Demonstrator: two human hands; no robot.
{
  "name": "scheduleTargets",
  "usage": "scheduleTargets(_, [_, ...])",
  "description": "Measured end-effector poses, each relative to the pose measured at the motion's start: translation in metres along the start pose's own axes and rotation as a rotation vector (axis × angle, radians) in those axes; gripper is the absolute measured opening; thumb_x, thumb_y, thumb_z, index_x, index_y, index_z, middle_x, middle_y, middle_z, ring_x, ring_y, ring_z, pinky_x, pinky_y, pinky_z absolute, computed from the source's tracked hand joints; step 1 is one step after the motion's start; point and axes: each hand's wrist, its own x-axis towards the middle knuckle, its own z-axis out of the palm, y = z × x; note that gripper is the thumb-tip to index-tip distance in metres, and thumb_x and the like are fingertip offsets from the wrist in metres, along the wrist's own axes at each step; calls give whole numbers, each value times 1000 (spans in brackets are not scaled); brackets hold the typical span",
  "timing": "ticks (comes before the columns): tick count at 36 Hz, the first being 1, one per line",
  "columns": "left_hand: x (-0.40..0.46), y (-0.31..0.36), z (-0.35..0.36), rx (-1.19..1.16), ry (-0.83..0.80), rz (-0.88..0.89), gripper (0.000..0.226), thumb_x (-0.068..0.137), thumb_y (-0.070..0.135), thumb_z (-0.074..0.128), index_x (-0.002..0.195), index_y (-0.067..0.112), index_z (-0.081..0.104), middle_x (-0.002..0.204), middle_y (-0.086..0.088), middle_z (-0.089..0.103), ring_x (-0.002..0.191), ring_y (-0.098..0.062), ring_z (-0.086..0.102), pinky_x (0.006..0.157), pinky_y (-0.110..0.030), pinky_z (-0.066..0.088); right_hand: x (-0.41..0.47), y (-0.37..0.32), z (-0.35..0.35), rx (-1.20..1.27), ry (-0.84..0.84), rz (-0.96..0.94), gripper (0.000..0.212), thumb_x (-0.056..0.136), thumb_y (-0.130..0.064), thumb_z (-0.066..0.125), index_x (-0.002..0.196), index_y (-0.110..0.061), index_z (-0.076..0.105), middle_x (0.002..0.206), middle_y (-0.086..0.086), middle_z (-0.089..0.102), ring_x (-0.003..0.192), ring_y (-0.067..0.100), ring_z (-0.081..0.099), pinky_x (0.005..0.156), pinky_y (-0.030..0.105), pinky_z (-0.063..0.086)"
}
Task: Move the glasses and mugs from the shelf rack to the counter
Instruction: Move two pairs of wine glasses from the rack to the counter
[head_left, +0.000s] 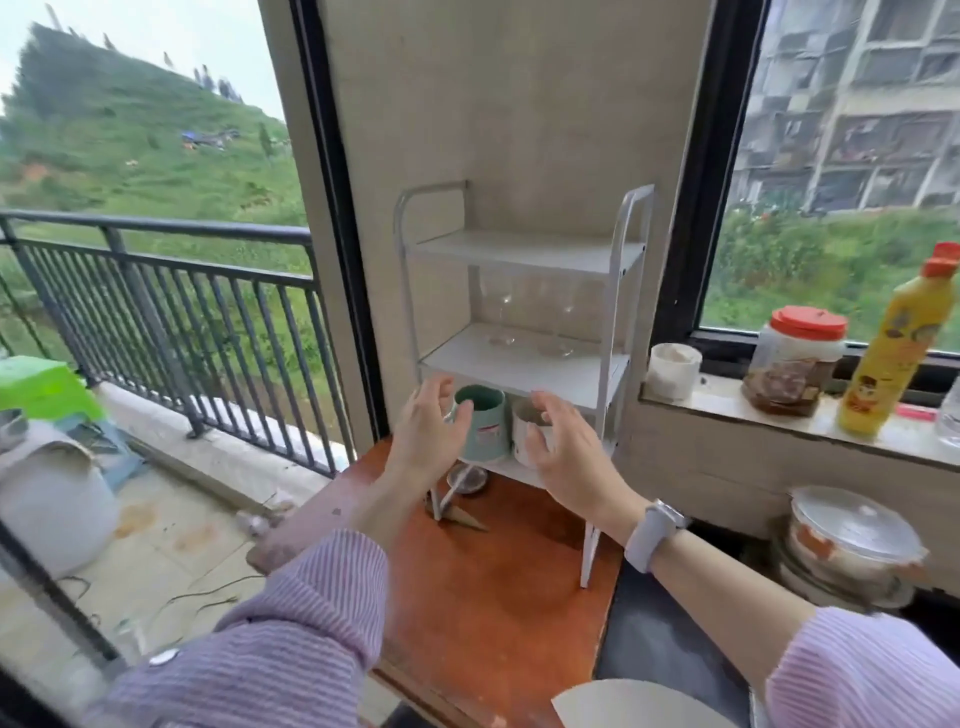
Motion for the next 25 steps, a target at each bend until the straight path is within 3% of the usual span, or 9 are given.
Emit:
scheduleTargets(3, [45,-13,12,-70,-65,20,46,90,23,54,132,11,42,130,-9,54,112,-19,54,92,-25,39,36,6,15,4,82,91,47,95,-18,41,140,-10,30,136,10,44,125,23,42,97,25,32])
scheduleTargets(5, [73,-20,19,-104,-117,23,50,90,27,54,135,13,39,133,-7,52,114,-19,54,93,-28,40,58,9,25,-11,125,155,48,95,-17,41,140,-8,28,141,11,40,130,24,38,105,30,31])
scheduleTargets(10, [134,-31,38,-183,-222,48,58,90,29,54,140,16,27,140,-8,44,124,-24,46,104,-45,40,111,18,40,-58,181,268,53,96,-19,38,144,-7,20,150,13,32,138,28,29,114,40,26])
scheduleTargets(15, [181,-37,64,-168,-316,20,69,91,33,52,146,14,14,151,-9,31,136,-27,33,110,-47,32,150,30,41,4,271,384,47,94,-13,41,138,-2,30,141,18,40,128,31,39,107,43,35])
scheduleTargets(20, [210,-37,86,-342,-349,-2,79,88,19,56,147,12,3,153,-13,24,140,-29,25,113,-45,28,180,53,38,84,315,524,41,89,-16,51,125,-1,37,127,19,48,114,33,48,93,43,42])
scheduleTargets(23, [220,-38,95,-436,-380,-10,81,86,15,56,147,15,2,152,-10,27,140,-30,24,113,-47,27,194,62,36,138,349,558,46,88,-17,53,128,-4,35,124,17,52,109,32,52,94,48,46])
scheduleTargets(25, [225,-36,99,-532,-416,-39,84,86,12,55,147,16,-2,152,-10,27,141,-28,22,114,-46,27,201,66,36,216,375,536,51,88,-11,50,135,-8,30,126,15,53,108,28,54,94,43,48])
